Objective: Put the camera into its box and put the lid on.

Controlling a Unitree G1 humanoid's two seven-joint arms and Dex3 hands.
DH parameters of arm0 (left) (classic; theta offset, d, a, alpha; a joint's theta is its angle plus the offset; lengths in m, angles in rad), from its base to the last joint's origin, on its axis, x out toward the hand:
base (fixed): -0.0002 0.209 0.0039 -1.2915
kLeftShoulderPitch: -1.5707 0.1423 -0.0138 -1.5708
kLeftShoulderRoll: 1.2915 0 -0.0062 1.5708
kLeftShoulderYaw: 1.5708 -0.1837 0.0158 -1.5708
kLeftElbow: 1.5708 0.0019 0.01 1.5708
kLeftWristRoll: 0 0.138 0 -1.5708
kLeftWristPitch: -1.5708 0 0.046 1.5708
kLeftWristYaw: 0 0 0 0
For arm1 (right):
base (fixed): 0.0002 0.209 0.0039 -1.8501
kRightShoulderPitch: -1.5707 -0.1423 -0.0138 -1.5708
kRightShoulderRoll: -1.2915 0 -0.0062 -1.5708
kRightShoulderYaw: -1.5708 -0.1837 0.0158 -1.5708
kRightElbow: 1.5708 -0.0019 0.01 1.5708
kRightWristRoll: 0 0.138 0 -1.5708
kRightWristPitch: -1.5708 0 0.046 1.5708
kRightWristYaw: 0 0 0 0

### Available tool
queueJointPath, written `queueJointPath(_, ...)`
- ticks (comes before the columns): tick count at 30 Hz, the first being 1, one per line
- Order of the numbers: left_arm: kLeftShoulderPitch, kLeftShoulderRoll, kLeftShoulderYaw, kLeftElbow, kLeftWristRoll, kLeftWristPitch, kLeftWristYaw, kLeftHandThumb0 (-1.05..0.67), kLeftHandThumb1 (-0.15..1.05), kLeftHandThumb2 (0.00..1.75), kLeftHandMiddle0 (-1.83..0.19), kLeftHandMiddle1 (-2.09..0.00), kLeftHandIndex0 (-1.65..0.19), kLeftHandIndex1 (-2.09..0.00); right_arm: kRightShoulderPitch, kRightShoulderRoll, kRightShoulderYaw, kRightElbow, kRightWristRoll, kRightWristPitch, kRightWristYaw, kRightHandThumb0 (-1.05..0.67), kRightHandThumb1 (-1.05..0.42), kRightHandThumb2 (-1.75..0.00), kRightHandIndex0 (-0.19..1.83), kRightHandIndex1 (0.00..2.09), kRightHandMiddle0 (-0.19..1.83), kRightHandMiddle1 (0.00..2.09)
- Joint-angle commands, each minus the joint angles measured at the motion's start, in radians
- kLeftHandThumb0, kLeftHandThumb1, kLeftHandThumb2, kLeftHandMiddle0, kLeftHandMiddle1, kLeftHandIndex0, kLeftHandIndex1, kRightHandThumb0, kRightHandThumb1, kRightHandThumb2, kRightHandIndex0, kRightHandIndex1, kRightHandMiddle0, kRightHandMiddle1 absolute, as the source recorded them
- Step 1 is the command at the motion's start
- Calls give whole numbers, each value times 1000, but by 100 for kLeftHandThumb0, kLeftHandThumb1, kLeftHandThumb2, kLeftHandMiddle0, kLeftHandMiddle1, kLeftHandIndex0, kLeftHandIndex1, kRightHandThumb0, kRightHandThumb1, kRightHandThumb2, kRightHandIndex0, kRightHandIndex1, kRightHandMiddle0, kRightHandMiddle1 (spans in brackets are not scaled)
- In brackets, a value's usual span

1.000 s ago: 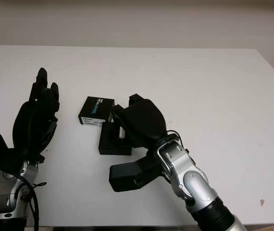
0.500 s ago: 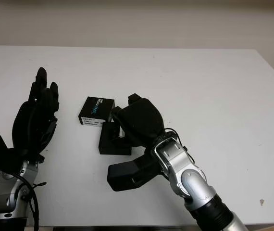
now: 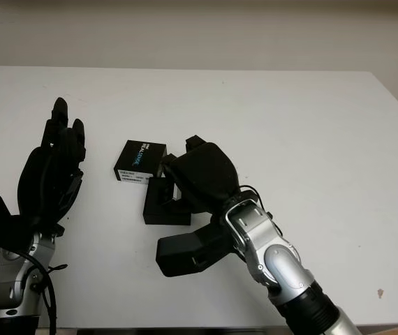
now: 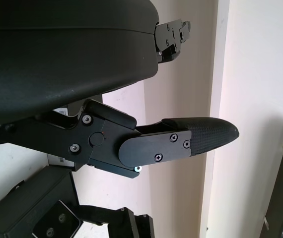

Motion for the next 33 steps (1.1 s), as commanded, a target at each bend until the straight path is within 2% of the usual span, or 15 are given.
queueJointPath(1, 0, 5, -2, -7, 5, -5, 3, -78, 105, 56, 19, 0, 19, 0, 10, -10, 6, 12, 26, -27, -5, -43, -89, -5, 25, 143, 66, 130)
queueJointPath(7, 1, 1, -1, -4, 1, -5, 9, -79, 105, 53, 19, 0, 19, 0, 5, -20, 0, 23, 67, -48, 5, -43, -86, -4, 19, 141, 67, 131)
queueJointPath(14, 1, 1, 1, -1, -7, -5, 4, -78, 105, 53, 19, 0, 19, 0, -6, -26, -9, 29, 68, -63, -15, -43, -85, -5, 22, 142, 67, 134)
queueJointPath(26, 4, 6, 1, -3, -3, -4, 0, -78, 105, 54, 19, 0, 19, 0, -22, -20, -42, 29, 97, -69, -56, -43, -84, -6, 33, 116, 73, 127)
queueJointPath(33, 6, 5, 5, -9, -7, 8, 6, -78, 105, 53, 19, 0, 19, 0, -39, -21, -87, 33, 187, -97, -102, -37, -85, -6, 29, 125, 70, 126)
